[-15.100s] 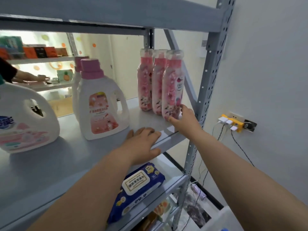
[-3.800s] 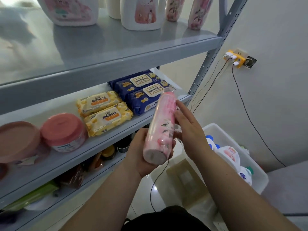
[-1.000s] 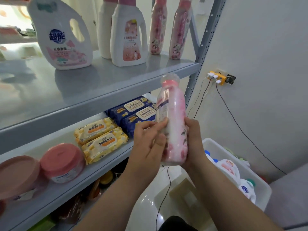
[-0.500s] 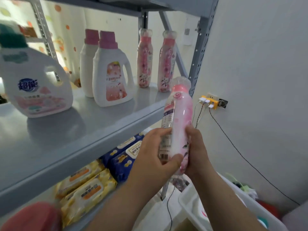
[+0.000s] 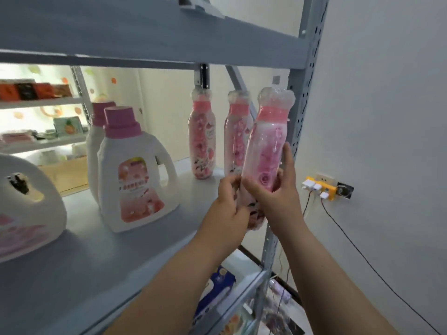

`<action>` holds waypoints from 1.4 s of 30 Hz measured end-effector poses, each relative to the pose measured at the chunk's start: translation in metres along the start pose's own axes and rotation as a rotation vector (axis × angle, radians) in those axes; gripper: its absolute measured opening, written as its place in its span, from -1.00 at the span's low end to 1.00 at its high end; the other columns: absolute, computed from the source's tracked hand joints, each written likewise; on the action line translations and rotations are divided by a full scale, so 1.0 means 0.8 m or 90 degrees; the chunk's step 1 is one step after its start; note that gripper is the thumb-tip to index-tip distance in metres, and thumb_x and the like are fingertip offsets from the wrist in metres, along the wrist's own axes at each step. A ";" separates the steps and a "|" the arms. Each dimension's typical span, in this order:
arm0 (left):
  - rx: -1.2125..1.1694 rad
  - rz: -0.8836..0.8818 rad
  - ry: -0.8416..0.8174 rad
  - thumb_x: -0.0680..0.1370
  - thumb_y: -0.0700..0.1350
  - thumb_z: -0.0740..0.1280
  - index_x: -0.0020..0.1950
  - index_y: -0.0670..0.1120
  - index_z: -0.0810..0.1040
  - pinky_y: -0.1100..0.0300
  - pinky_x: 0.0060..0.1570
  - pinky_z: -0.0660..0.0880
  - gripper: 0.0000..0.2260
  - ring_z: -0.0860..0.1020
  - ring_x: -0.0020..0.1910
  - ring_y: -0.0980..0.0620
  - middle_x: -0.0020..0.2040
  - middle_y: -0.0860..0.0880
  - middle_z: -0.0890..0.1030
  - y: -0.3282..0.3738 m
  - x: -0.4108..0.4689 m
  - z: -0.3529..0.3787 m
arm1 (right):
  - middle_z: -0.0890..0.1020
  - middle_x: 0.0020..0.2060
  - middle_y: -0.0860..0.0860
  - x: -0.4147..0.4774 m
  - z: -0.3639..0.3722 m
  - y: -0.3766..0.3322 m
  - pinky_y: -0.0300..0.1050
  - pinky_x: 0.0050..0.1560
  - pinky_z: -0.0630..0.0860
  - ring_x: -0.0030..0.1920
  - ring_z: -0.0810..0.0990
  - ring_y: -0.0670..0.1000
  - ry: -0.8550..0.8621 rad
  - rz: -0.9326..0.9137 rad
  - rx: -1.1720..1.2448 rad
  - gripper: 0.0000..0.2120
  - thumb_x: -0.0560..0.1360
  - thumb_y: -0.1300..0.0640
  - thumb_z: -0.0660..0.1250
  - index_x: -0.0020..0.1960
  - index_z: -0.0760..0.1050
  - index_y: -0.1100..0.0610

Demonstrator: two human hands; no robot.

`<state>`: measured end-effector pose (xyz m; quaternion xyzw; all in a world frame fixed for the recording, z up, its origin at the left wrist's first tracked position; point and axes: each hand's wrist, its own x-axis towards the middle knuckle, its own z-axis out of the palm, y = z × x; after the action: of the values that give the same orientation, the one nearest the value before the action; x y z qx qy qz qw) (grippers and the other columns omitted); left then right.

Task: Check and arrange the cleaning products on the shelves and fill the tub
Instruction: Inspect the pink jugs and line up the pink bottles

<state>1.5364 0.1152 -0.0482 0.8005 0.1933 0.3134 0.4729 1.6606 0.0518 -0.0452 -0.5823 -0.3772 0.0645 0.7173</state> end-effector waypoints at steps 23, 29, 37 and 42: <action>0.060 -0.233 0.400 0.63 -0.04 0.33 0.64 -0.03 -0.10 -0.15 0.44 0.34 -0.25 0.33 0.48 -0.24 0.53 -0.18 0.23 -0.084 0.255 -0.024 | 0.37 0.41 -0.18 0.129 -0.002 0.102 0.12 0.36 0.53 0.42 0.47 -0.06 -0.087 -0.057 -0.038 0.09 0.34 -0.05 0.66 0.53 -0.03 -0.53; 0.100 -0.249 0.419 0.62 0.01 0.33 0.58 -0.04 0.02 -0.19 0.41 0.36 -0.34 0.32 0.45 -0.28 0.46 -0.21 0.25 -0.091 0.246 -0.017 | 0.30 0.42 -0.16 0.137 0.012 0.114 0.05 0.37 0.50 0.43 0.42 -0.08 -0.068 -0.065 -0.067 0.09 0.33 -0.11 0.64 0.54 -0.05 -0.51; 0.189 -0.279 0.396 0.62 0.14 0.29 0.50 -0.07 -0.03 -0.08 0.37 0.33 -0.35 0.23 0.48 -0.23 0.43 -0.19 0.17 -0.083 0.207 -0.011 | 0.33 0.48 -0.08 0.154 0.029 0.121 0.12 0.37 0.51 0.45 0.43 -0.04 -0.073 -0.060 -0.058 0.13 0.34 -0.08 0.66 0.61 -0.06 -0.34; 0.206 -0.246 0.388 0.60 0.11 0.33 0.51 -0.10 0.04 -0.02 0.35 0.33 -0.35 0.23 0.47 -0.18 0.43 -0.16 0.19 -0.072 0.179 -0.019 | 0.21 0.40 -0.17 0.166 0.036 0.116 -0.03 0.38 0.42 0.41 0.31 -0.14 -0.068 -0.037 -0.061 0.12 0.38 0.04 0.64 0.65 -0.06 -0.21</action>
<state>1.6296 0.2389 -0.0477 0.6840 0.5186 0.4075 0.3118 1.7690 0.1745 -0.0645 -0.6004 -0.4341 0.0567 0.6693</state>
